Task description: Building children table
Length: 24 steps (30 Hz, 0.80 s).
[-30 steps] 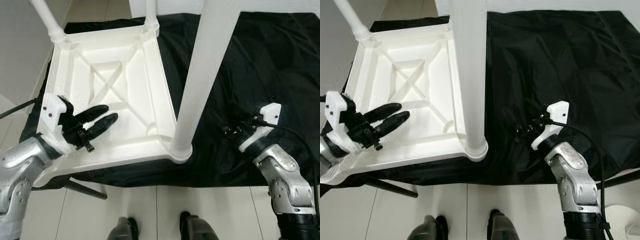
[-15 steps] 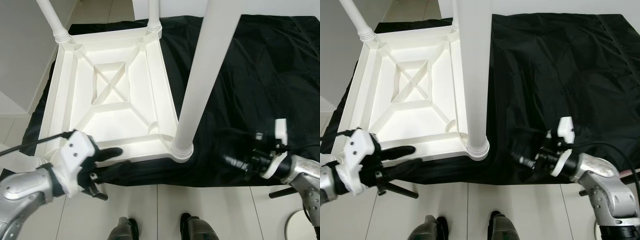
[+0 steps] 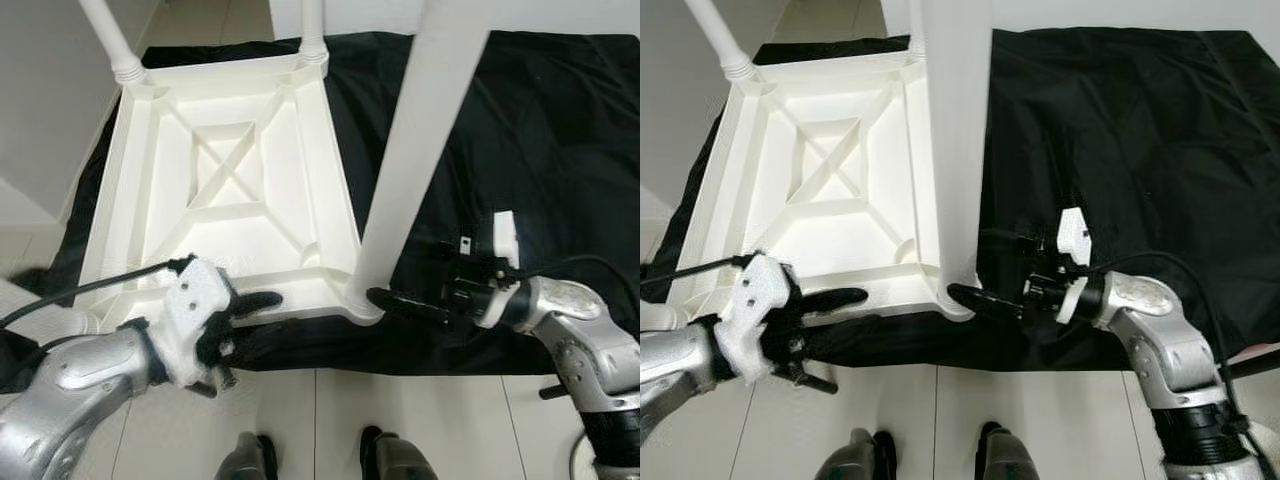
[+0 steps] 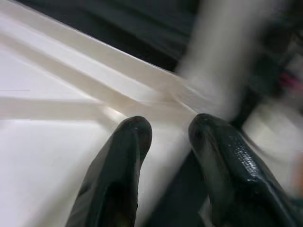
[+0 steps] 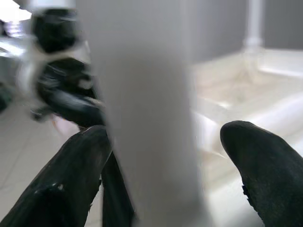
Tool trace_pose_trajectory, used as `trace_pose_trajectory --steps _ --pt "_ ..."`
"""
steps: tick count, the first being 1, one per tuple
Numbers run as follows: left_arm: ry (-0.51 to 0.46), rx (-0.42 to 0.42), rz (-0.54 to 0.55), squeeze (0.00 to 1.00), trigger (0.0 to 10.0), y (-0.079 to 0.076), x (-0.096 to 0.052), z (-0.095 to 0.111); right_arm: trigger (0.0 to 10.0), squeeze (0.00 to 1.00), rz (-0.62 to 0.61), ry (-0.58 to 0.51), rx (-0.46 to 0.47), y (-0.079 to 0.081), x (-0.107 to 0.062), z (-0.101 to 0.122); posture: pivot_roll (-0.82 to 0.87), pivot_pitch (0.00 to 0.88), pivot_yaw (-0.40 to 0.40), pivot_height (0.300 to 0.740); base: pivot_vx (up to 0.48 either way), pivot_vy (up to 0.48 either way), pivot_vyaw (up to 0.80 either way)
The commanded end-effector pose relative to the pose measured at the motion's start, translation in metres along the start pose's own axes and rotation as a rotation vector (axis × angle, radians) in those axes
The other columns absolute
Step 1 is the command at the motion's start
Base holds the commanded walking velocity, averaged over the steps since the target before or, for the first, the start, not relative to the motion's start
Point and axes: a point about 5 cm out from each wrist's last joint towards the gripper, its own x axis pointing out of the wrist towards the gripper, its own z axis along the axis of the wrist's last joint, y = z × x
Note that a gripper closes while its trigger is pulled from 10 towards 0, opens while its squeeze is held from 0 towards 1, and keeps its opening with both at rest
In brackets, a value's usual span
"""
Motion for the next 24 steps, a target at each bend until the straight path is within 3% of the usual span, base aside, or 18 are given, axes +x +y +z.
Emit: trace_pose_trajectory --steps 1,4,6,10,17,24 --pt "0.049 -0.019 0.069 0.0 10.0 0.002 0.002 -0.01 10.0 0.0 0.009 0.017 -0.008 0.003 0.004 -0.004 -0.02 0.188 0.068 0.74 0.0 0.0 0.0" --pt "0.044 -0.026 0.108 0.0 10.0 0.003 0.01 -0.01 10.0 0.0 0.032 0.012 -0.005 0.005 0.012 -0.008 -0.02 0.188 0.074 0.74 0.0 0.0 0.0" --pt "0.037 0.019 0.148 0.0 10.0 0.006 0.018 -0.008 10.0 0.0 0.005 -0.003 -0.032 0.004 0.026 -0.016 -0.02 0.182 0.078 0.74 0.0 0.0 0.0" --pt "0.03 0.018 0.189 0.0 10.0 0.009 0.023 -0.01 10.0 0.0 -0.058 0.001 -0.039 0.0 0.027 -0.022 -0.03 0.179 0.075 0.74 0.0 0.0 0.0" --pt "0.013 -0.001 0.219 0.0 10.0 0.003 0.035 -0.016 10.0 0.0 -0.197 0.024 -0.039 -0.017 0.01 -0.031 -0.05 0.175 0.064 0.74 0.0 0.0 0.0" --pt "0.032 0.07 0.227 0.0 10.0 0.007 0.038 -0.022 10.0 0.0 -0.266 0.051 -0.077 -0.034 -0.003 -0.034 -0.06 0.17 0.062 0.74 0.0 0.0 0.0"
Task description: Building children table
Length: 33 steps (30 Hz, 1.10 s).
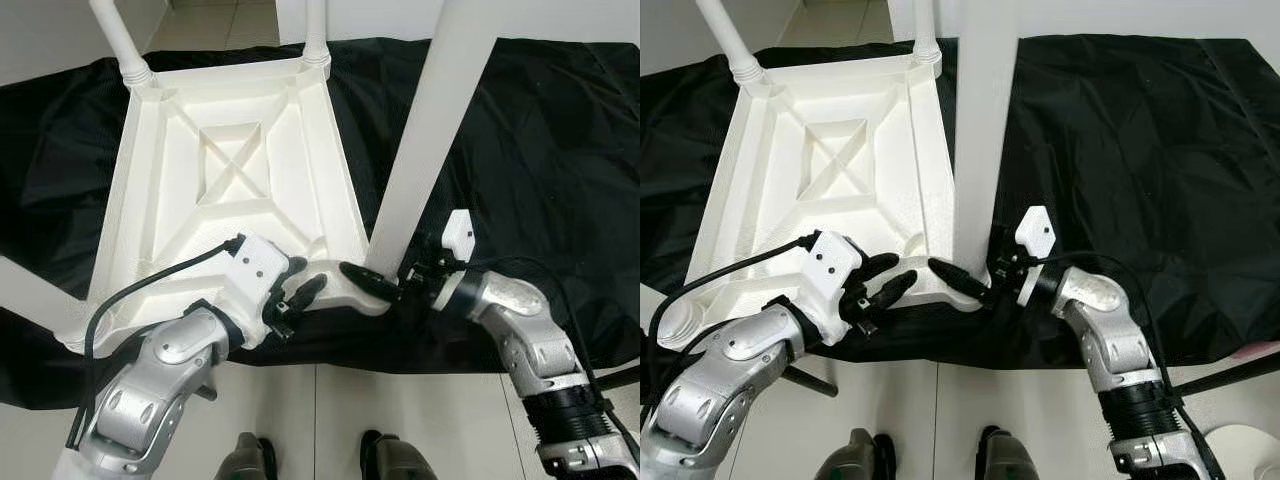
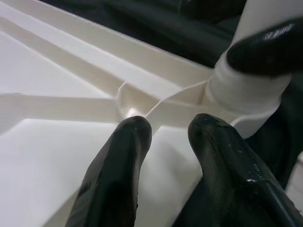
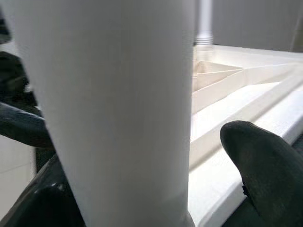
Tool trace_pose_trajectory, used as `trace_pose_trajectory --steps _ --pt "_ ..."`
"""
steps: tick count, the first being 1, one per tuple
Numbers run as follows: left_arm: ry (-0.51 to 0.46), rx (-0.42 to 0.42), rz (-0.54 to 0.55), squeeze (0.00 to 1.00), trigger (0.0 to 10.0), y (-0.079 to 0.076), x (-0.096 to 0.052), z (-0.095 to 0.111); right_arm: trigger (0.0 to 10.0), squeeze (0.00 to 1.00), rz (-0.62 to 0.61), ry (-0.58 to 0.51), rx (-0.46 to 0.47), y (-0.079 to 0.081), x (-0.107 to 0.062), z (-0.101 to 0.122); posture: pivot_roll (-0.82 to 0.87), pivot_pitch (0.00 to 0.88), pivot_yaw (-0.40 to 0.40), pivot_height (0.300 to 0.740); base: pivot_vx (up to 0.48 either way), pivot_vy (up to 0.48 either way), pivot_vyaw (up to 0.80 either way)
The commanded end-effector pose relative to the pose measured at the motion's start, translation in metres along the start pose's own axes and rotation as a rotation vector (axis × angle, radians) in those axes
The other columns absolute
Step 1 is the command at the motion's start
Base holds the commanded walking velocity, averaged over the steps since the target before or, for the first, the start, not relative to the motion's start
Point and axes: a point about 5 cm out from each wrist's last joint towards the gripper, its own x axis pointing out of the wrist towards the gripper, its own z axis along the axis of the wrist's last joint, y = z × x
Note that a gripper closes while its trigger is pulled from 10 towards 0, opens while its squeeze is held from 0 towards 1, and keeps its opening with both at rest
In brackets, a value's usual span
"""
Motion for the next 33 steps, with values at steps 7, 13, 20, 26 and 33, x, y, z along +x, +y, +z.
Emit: trace_pose_trajectory --steps 7,13,20,26,33 --pt "-0.006 0.06 0.108 0.0 10.0 0.014 0.005 0.003 10.0 0.0 -0.107 0.088 -0.045 -0.026 -0.013 -0.011 -0.07 0.156 0.062 0.74 0.0 0.0 0.0" --pt "-0.026 0.04 0.105 0.0 10.0 0.003 0.012 0.002 10.0 0.0 -0.174 0.127 -0.037 -0.037 -0.021 -0.019 -0.08 0.152 0.067 0.74 0.0 0.0 0.0" --pt "-0.048 0.062 0.098 0.0 10.0 0.0 0.021 0.003 0.0 0.0 -0.234 0.119 -0.01 -0.04 -0.024 -0.022 -0.09 0.141 0.068 0.74 0.0 0.0 0.0" --pt "-0.033 0.087 0.109 0.0 10.0 0.002 0.025 0.0 10.0 0.0 -0.347 0.147 -0.017 -0.044 -0.022 -0.02 -0.1 0.127 0.056 0.74 0.0 0.0 0.0" --pt "-0.024 0.078 0.13 0.0 10.0 0.0 0.028 -0.005 10.0 0.0 -0.526 0.204 0.028 -0.047 -0.02 -0.028 -0.1 0.103 0.043 0.74 0.0 0.0 0.0"
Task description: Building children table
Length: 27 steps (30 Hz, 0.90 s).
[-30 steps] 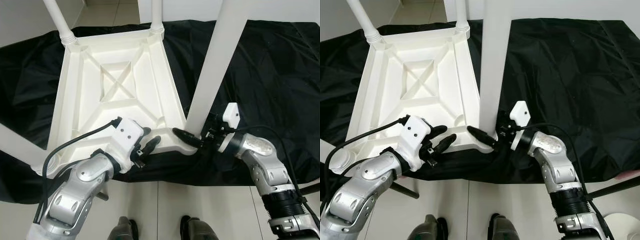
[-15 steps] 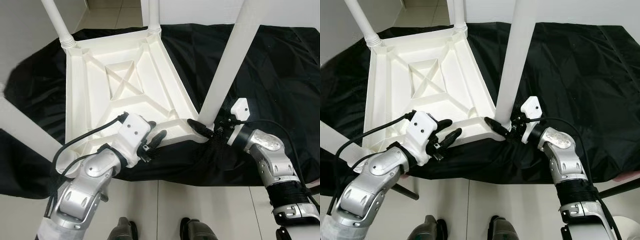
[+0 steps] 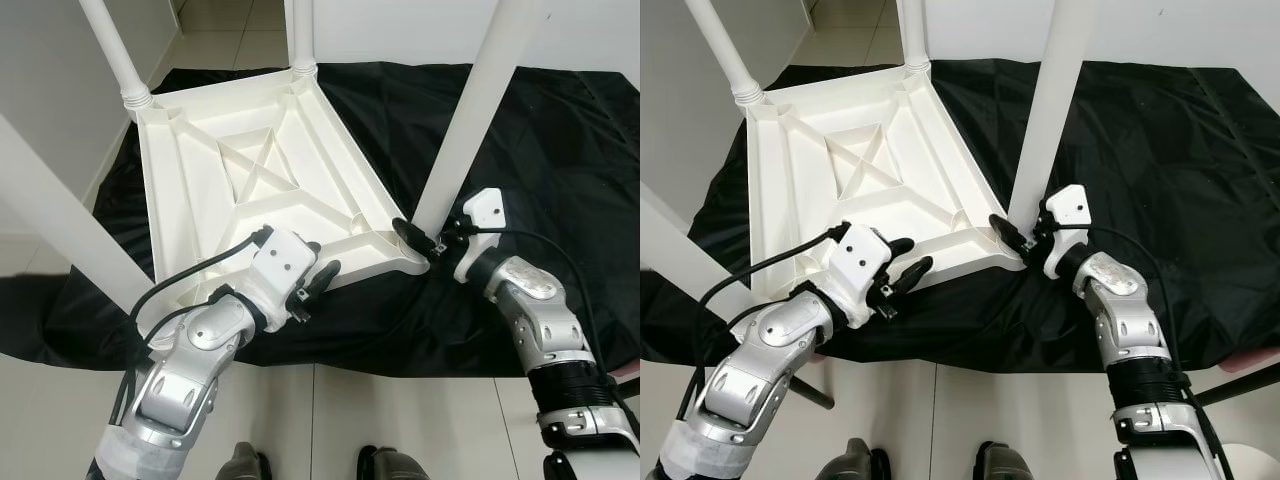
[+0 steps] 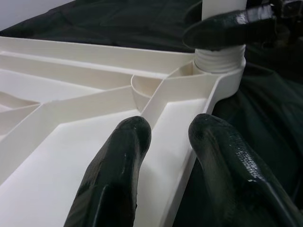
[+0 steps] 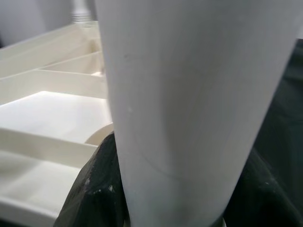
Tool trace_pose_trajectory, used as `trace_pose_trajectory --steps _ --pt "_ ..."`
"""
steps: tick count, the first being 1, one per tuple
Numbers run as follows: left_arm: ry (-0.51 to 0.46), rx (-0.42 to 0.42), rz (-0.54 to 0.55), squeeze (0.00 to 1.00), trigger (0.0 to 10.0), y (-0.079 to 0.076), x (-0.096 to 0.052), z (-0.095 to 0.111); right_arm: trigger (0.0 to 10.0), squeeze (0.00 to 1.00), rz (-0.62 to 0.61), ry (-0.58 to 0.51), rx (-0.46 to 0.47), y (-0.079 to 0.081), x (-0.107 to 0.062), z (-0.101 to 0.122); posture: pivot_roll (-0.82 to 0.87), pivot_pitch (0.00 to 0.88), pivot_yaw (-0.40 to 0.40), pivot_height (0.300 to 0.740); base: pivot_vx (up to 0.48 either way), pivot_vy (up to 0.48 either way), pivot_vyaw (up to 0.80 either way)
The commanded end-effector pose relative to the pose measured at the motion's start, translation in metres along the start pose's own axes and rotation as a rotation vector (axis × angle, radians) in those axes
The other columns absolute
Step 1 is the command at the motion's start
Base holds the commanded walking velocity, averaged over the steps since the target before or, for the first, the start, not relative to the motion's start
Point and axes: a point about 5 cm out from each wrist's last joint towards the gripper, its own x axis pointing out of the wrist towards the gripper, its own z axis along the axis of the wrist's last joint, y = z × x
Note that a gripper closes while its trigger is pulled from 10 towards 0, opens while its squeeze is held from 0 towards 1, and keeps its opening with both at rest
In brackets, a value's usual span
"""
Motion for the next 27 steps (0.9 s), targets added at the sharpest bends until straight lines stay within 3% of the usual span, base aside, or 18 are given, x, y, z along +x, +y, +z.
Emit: trace_pose_trajectory --steps 1,5,7,8,12,15,20,21,22,23,27 --pt "0.016 0.006 0.112 0.0 10.0 0.003 0.0 -0.005 10.0 0.0 -0.112 0.061 0.007 0.002 -0.003 -0.012 -0.1 0.103 0.038 0.74 0.0 0.0 0.0" --pt "0.026 -0.002 0.128 0.0 10.0 0.002 0.0 -0.008 10.0 0.0 -0.242 0.083 0.079 0.018 -0.003 -0.018 -0.1 0.089 0.029 0.74 0.0 0.0 0.0" --pt "0.036 -0.01 0.148 0.0 10.0 0.001 0.0 -0.01 10.0 0.0 -0.414 0.094 0.105 0.033 -0.005 -0.02 -0.1 0.083 0.028 0.74 0.0 0.0 0.0" --pt "0.036 -0.01 0.148 0.0 10.0 0.001 0.0 -0.01 10.0 0.0 -0.414 0.094 0.105 0.033 -0.005 -0.02 -0.1 0.083 0.028 0.74 0.0 0.0 0.0" --pt "0.025 0.0 0.176 0.0 10.0 0.002 0.0 -0.01 10.0 0.0 -0.684 0.14 0.106 0.053 -0.011 -0.024 -0.1 0.082 0.033 0.74 0.0 0.0 0.0" --pt "0.03 -0.015 0.181 0.0 10.0 0.001 -0.001 -0.01 10.0 0.0 -0.642 0.061 0.148 0.07 -0.004 -0.013 -0.1 0.082 0.037 0.74 0.0 0.0 0.0" --pt "0.035 -0.033 0.167 0.0 10.0 -0.001 -0.002 -0.011 10.0 0.0 -0.652 0.042 0.152 0.066 -0.007 -0.01 -0.1 0.085 0.042 0.74 0.0 0.0 0.0" --pt "0.043 -0.035 0.162 0.0 10.0 -0.001 -0.002 -0.013 10.0 0.8 -0.663 0.036 0.165 0.063 -0.009 -0.009 -0.1 0.087 0.044 0.74 0.0 0.0 0.0" --pt "0.043 -0.035 0.162 0.0 10.0 -0.001 -0.002 -0.013 10.0 0.8 -0.663 0.036 0.165 0.063 -0.009 -0.009 -0.1 0.087 0.044 0.74 0.0 0.0 0.0" --pt "0.045 -0.032 0.158 0.0 10.0 -0.001 -0.003 -0.013 10.0 1.0 -0.661 0.017 0.17 0.06 -0.011 -0.007 -0.11 0.087 0.045 0.74 0.0 0.0 0.0" --pt "0.057 -0.005 0.167 0.0 10.0 0.001 -0.005 -0.014 10.0 1.0 -0.61 -0.049 0.155 0.055 -0.013 0.003 -0.1 0.091 0.042 0.74 0.0 0.0 0.0"
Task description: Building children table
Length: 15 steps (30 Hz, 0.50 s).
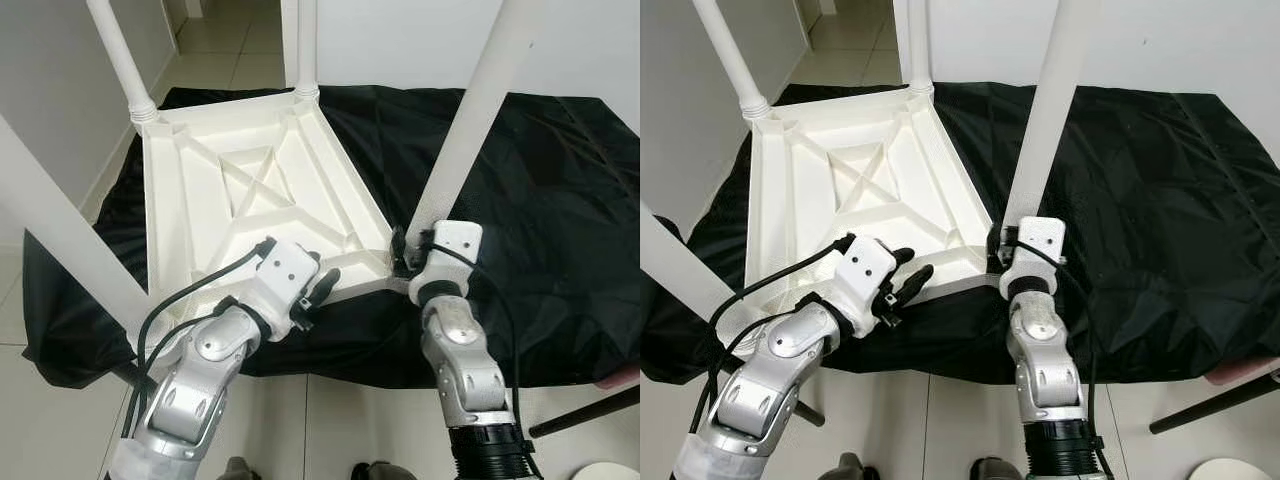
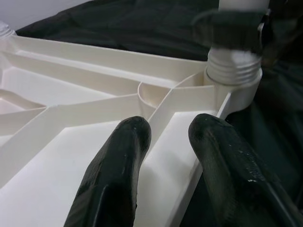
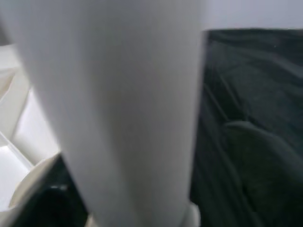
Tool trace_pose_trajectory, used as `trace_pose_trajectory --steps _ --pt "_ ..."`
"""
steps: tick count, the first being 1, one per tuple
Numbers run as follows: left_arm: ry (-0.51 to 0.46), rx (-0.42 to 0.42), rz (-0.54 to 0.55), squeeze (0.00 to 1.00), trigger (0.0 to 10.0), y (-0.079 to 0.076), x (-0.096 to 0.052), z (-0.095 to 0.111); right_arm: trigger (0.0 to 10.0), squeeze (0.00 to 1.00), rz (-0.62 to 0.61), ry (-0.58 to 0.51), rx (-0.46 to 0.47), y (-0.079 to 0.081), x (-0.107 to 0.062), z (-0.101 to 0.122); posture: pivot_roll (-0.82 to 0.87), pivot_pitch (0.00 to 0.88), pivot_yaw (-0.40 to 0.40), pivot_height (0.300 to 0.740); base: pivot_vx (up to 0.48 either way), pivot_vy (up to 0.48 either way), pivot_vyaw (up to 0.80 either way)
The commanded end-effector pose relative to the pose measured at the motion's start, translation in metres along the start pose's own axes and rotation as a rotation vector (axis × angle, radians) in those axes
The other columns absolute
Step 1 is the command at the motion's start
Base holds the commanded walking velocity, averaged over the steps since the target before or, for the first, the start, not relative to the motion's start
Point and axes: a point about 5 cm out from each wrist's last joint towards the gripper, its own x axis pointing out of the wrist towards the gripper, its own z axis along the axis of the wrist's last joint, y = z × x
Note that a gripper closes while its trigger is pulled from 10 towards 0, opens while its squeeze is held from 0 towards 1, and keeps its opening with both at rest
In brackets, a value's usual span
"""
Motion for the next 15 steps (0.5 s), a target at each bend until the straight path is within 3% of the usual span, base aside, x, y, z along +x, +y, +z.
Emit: trace_pose_trajectory --steps 1,4,5,6,8,10,15 --pt "0.025 0.007 0.121 0.0 10.0 0.007 -0.003 -0.004 10.0 1.0 0.011 -0.033 0.005 -0.002 -0.001 0.005 -0.1 0.091 0.042 0.74 0.0 0.0 0.0" --pt "0.027 0.002 0.118 0.0 10.0 0.007 -0.003 -0.004 10.0 1.0 0.054 -0.047 0.032 -0.01 0.003 0.009 -0.1 0.094 0.038 0.74 0.0 0.0 0.0" --pt "0.028 0.003 0.113 0.0 10.0 0.007 -0.003 -0.004 10.0 0.66 0.115 -0.052 0.023 -0.012 0.006 0.01 -0.1 0.098 0.037 0.74 0.0 0.0 0.0" --pt "0.03 0.004 0.107 0.0 10.0 0.006 -0.003 -0.005 10.0 0.0 0.195 -0.044 0.026 -0.014 0.009 0.011 -0.1 0.096 0.038 0.74 0.0 0.0 0.0" --pt "0.033 0.007 0.098 0.0 10.0 0.006 -0.002 -0.005 10.0 0.0 0.264 -0.036 0.018 -0.015 0.011 0.011 -0.1 0.096 0.038 0.74 0.0 0.0 0.0" --pt "0.033 0.04 0.061 0.0 10.0 0.004 -0.001 -0.005 10.0 0.0 0.446 -0.02 -0.028 -0.021 0.018 0.012 -0.1 0.093 0.034 0.74 0.0 0.0 0.0" --pt "0.035 0.043 0.044 0.0 10.0 0.005 -0.001 -0.004 10.0 0.0 0.619 -0.028 -0.105 -0.022 0.021 0.014 -0.09 0.083 0.038 0.74 0.0 0.0 0.0"
